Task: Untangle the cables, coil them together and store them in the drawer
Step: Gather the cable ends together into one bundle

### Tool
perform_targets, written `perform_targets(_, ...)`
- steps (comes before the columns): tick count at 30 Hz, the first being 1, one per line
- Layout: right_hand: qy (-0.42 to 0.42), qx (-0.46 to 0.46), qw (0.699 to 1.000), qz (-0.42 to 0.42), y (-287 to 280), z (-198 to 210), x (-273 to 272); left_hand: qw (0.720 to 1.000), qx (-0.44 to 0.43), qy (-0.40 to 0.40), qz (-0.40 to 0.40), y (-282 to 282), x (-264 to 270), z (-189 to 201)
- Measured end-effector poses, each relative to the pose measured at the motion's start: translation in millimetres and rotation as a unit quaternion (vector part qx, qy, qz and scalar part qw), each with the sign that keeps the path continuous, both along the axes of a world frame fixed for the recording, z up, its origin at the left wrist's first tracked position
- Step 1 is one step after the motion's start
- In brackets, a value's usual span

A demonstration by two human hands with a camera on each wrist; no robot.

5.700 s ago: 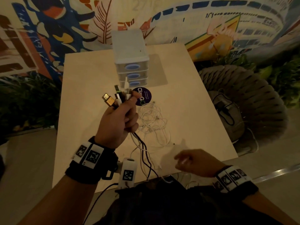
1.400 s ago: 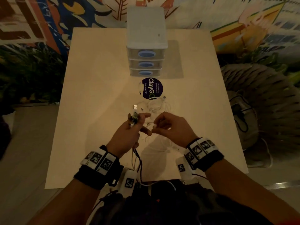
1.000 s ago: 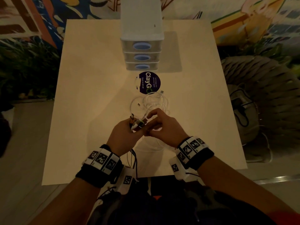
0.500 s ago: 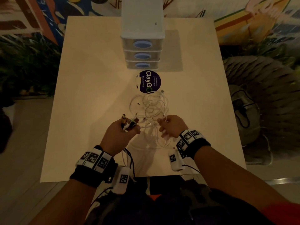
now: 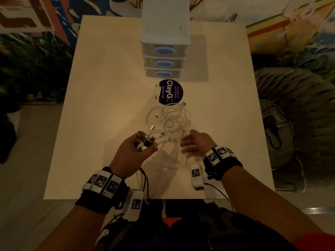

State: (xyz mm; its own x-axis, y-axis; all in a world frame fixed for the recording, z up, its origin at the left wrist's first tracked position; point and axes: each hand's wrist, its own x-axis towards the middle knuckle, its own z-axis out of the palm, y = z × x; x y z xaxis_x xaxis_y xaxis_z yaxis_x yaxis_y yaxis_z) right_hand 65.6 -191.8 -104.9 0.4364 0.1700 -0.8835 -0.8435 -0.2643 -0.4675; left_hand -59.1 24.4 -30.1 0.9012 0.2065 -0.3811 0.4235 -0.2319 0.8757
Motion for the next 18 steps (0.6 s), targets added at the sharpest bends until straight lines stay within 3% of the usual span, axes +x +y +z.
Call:
perform_targets(7, -0.105, 0.022, 0.991, 0.077, -3, -9, 12, 0.998, 0.019, -0.004, -0.052, -3, -1, 5)
perform_targets(11, -0.195, 0.000, 0.976, 0.096, -2, -7, 18, 0.999, 0.029, -0.009, -0.023, -6, 1, 2)
perform_targets(15, -0.360, -0.036, 0.922, 0.139, -10, 10, 22, 0.997, 0.079, 0.011, 0.025, -9, 7, -1)
perform_targets(18, -0.441, -0.036, 0.885, 0.143, -16, 26, 25, 0.996, 0.055, 0.028, 0.062, -12, 13, -1)
